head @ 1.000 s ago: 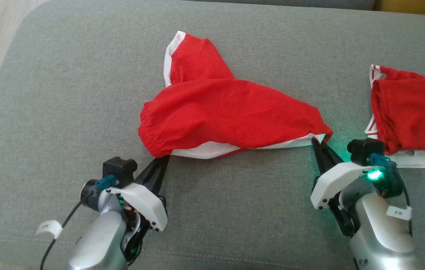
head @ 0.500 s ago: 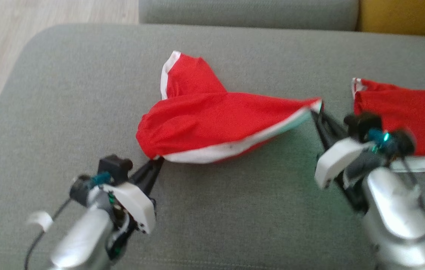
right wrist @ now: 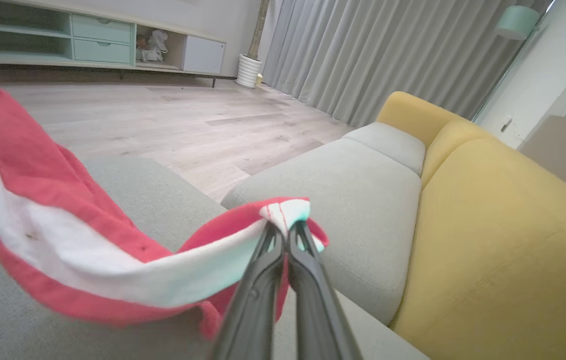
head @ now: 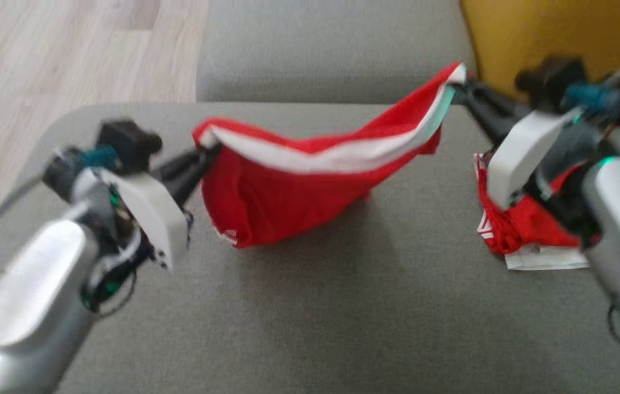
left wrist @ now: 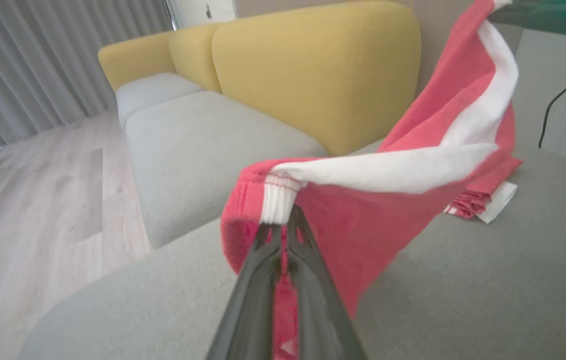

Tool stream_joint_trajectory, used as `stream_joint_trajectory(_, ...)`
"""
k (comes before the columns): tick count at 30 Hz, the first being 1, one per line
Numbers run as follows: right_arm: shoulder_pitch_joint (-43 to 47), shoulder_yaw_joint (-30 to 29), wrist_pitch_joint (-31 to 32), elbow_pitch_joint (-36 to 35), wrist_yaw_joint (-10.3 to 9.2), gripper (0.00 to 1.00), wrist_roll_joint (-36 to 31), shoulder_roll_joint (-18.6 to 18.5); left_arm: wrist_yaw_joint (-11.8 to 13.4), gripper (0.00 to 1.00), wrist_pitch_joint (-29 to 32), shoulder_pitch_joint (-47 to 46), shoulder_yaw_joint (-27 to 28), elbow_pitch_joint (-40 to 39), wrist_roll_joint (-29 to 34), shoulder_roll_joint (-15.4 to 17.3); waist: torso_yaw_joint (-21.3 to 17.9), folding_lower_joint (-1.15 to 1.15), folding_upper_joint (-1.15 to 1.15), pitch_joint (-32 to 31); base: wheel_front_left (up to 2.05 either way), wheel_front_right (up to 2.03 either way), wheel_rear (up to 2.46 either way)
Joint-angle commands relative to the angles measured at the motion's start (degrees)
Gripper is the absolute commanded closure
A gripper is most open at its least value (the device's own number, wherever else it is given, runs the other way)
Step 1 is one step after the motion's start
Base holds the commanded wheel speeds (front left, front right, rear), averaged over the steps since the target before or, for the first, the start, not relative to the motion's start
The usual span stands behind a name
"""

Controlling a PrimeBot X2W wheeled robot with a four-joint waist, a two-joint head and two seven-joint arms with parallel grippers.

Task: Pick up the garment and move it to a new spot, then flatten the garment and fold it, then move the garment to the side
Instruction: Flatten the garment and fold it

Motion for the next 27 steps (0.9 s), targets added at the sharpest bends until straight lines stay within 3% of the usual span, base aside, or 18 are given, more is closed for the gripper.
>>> stream_joint_trajectory(1,-3.2,0.1,2.4,-2.6,0.1,1.0,1.4,-1.6,0.5,1.0,1.6,-5.2,4.1,-3.6,-0.8,3.0,-0.5,0.0,0.0,-1.2,0.0,0.0,0.0)
stream_joint_trajectory(10,-2.1,-5.4,22.1,-12.3,0.1,1.0,7.3,-4.4,3.9,1.0,11.7,-4.1,7.5,-15.6,-6.9,7.2,-1.8,0.0,0.0,-2.7,0.0,0.0,0.0)
stream_joint_trajectory(12,-1.0,-8.2,27.3,-16.0,0.1,1.0,7.2,-3.1,4.7,1.0,13.9,-3.6,8.9,-18.3,-9.0,8.5,-2.2,0.0,0.0,-1.8,0.0,0.0,0.0)
stream_joint_trajectory(15,-2.1,-9.7,29.8,-17.6,0.1,1.0,6.1,-1.5,4.8,1.0,14.5,-4.8,9.8,-18.5,-9.3,9.3,-2.6,0.0,0.0,-0.2,0.0,0.0,0.0)
stream_joint_trajectory(21,-10.5,-9.7,28.1,-12.6,0.1,1.0,3.1,1.8,3.2,1.0,14.1,-10.9,10.0,-13.7,-8.9,8.4,-3.2,0.0,0.0,5.2,0.0,0.0,0.0)
stream_joint_trajectory(24,-19.6,-9.0,22.1,-6.6,0.1,1.0,-0.7,3.7,2.1,1.0,11.2,-18.4,10.5,-8.2,-6.6,7.2,-3.4,0.0,0.0,10.8,0.0,0.0,0.0)
stream_joint_trajectory(27,-29.2,-9.6,12.0,0.9,0.1,1.0,-5.9,6.1,1.4,1.0,5.2,-27.4,10.9,-1.4,-2.0,5.9,-3.3,0.0,0.0,15.8,0.0,0.0,0.0)
